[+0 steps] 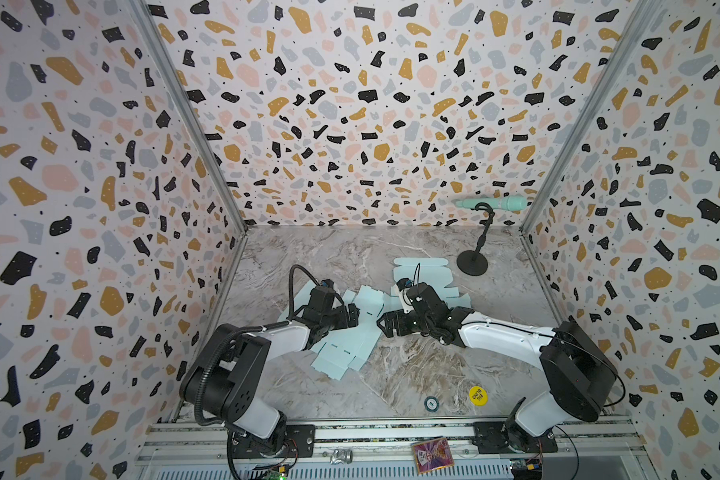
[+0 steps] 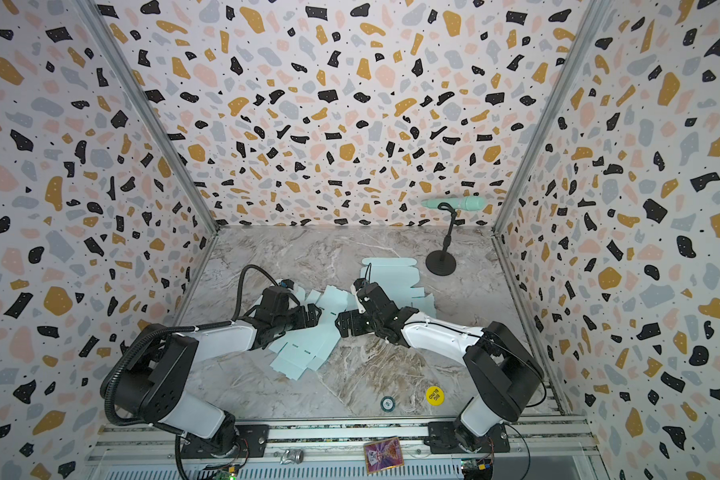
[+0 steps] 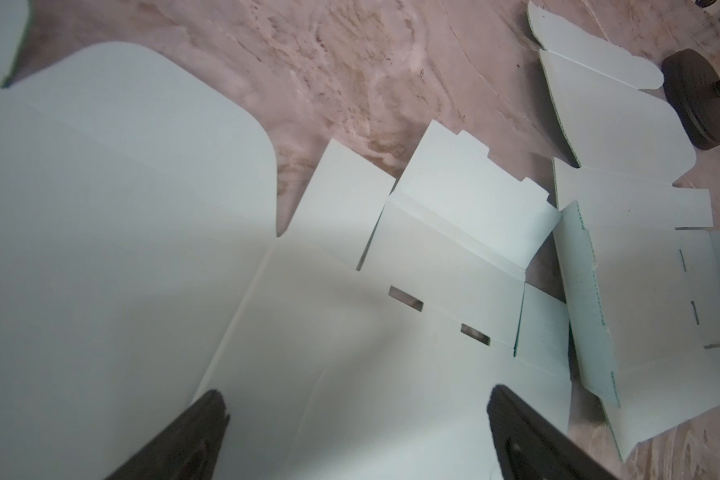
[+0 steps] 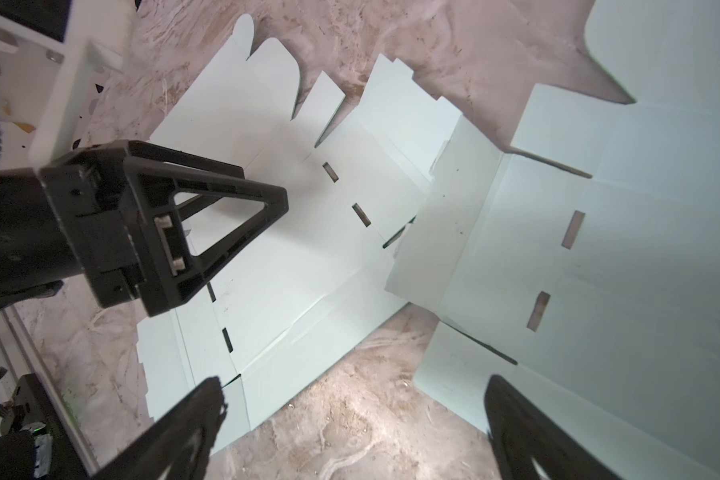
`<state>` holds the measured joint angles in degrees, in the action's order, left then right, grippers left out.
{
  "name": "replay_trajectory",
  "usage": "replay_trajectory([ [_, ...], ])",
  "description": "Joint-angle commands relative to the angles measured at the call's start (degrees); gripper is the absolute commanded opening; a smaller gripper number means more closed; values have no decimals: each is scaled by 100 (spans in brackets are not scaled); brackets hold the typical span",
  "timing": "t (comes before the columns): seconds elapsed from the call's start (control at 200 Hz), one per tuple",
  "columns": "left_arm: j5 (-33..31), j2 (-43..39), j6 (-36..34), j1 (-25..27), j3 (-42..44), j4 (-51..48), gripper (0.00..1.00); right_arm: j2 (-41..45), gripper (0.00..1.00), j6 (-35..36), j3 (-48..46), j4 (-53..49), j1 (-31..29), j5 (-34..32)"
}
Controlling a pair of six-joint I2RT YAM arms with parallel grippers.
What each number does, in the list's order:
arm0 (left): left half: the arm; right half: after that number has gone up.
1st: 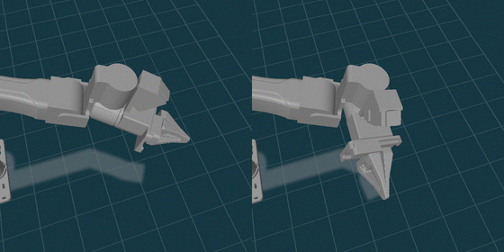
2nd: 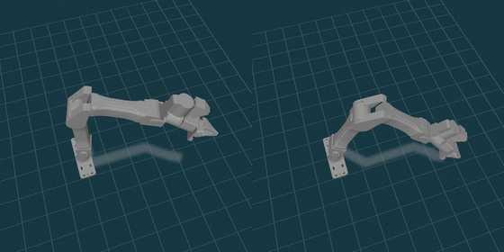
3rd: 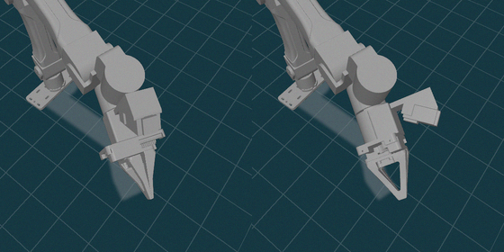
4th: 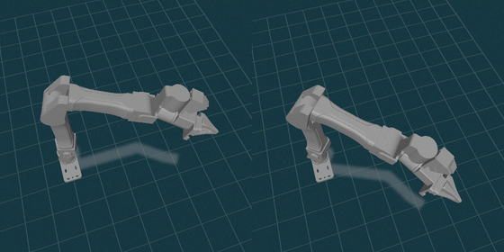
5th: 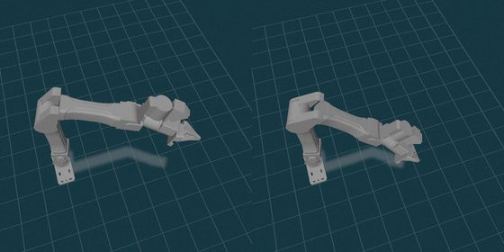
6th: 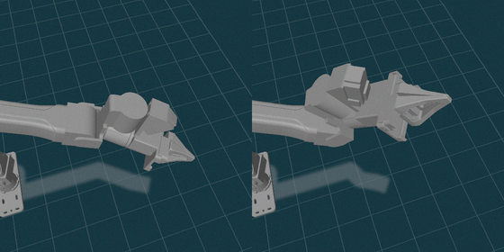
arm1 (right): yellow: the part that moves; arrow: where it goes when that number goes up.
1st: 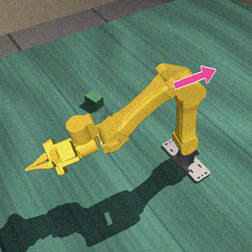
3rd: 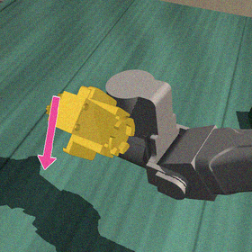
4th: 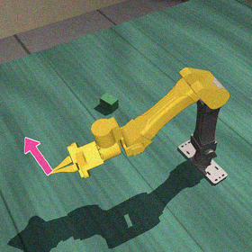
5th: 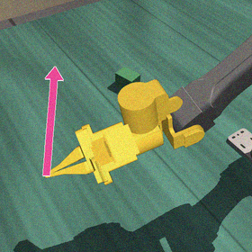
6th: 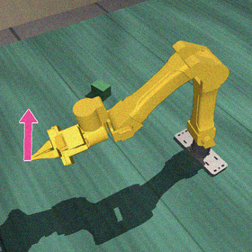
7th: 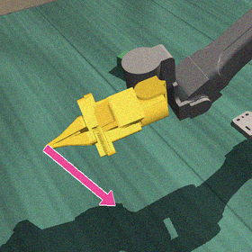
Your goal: Fold the paper box
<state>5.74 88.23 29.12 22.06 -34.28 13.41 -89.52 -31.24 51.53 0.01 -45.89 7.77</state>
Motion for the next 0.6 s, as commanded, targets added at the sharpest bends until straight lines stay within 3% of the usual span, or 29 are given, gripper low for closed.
replay_trajectory([
  [0.0,-185,-167,120,-168,469,-141,100,134,99,-6,145,-49,53,69],
  [0.32,-647,-934,563,-413,1020,-161,100,281,99,13,39,-196,109,221],
  [0.591,-438,-1134,-537,-387,131,-1324,100,552,99,-285,-73,-297,-189,485],
])
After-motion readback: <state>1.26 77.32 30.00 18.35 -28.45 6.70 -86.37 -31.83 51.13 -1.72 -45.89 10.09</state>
